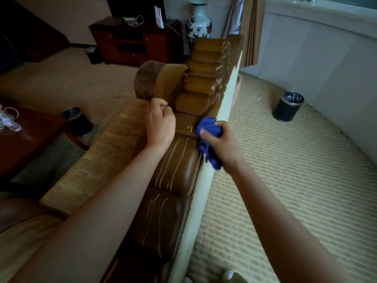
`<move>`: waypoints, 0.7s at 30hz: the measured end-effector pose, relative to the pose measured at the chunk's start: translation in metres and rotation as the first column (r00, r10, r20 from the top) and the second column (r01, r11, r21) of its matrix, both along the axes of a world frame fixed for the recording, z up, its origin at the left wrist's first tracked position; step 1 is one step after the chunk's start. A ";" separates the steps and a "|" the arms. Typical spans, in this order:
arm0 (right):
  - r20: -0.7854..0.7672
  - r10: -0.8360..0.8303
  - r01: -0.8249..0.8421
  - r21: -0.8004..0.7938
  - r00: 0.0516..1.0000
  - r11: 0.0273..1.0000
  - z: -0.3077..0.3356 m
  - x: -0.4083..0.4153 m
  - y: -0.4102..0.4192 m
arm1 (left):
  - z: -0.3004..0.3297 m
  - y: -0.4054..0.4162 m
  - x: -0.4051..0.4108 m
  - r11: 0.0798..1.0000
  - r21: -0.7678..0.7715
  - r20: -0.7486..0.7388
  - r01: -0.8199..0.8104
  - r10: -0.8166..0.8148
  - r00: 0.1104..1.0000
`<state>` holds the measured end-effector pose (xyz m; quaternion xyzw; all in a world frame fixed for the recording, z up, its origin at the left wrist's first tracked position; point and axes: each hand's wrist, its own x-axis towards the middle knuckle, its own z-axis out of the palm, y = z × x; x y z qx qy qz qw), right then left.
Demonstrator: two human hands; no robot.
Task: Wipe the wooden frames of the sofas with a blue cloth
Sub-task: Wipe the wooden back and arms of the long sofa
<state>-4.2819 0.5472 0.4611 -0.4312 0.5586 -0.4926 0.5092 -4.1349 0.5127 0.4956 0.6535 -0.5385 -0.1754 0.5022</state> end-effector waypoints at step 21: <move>-0.831 -0.091 0.113 -0.034 0.549 0.993 0.047 0.042 -0.016 | -0.002 -0.002 0.003 1.000 0.000 -0.069 0.012 -0.012 0.998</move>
